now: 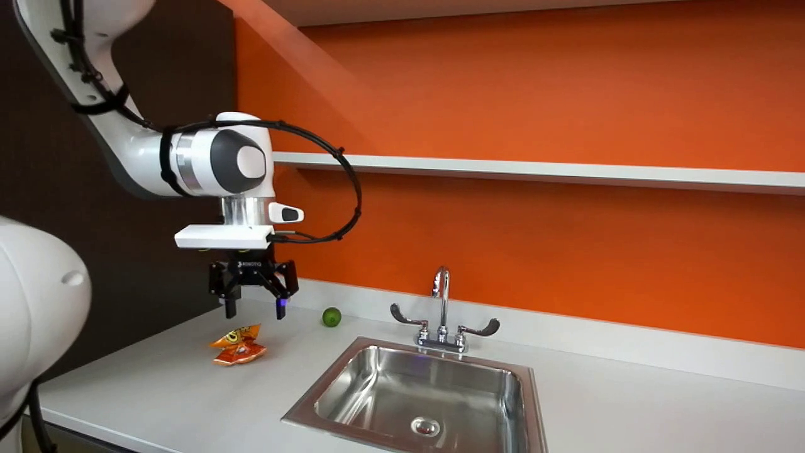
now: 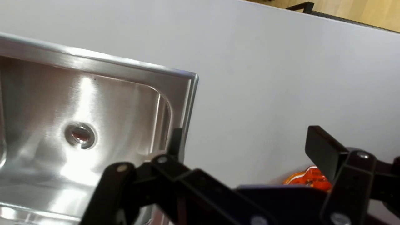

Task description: Put the orange packet in the sink.

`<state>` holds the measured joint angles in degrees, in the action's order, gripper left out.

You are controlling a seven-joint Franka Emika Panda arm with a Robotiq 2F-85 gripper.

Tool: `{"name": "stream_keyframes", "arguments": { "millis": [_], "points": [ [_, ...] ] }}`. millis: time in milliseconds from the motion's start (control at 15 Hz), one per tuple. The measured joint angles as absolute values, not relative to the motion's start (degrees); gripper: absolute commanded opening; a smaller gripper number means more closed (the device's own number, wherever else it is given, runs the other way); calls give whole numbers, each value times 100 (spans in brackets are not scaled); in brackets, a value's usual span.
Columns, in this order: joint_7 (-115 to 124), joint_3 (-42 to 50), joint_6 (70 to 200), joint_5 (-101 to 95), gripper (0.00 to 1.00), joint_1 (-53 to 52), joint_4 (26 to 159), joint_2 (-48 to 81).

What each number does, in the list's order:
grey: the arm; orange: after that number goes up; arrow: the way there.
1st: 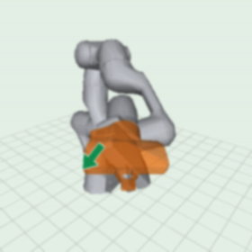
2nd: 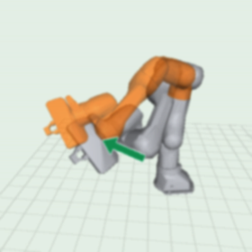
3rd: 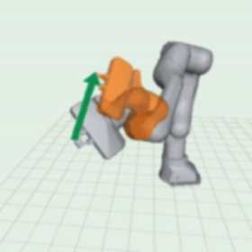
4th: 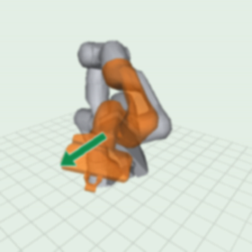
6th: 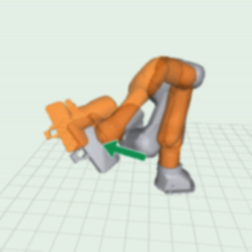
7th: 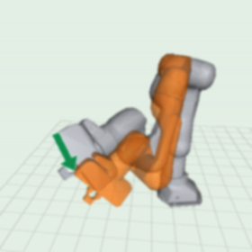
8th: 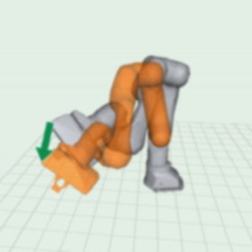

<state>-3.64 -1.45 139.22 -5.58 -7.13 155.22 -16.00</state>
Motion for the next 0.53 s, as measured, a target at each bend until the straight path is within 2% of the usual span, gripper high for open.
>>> {"name": "stream_keyframes", "arguments": {
  "millis": [533],
  "points": [
    [-379,-488,14711,-521,100,-908,14438,283]
  ]
}}
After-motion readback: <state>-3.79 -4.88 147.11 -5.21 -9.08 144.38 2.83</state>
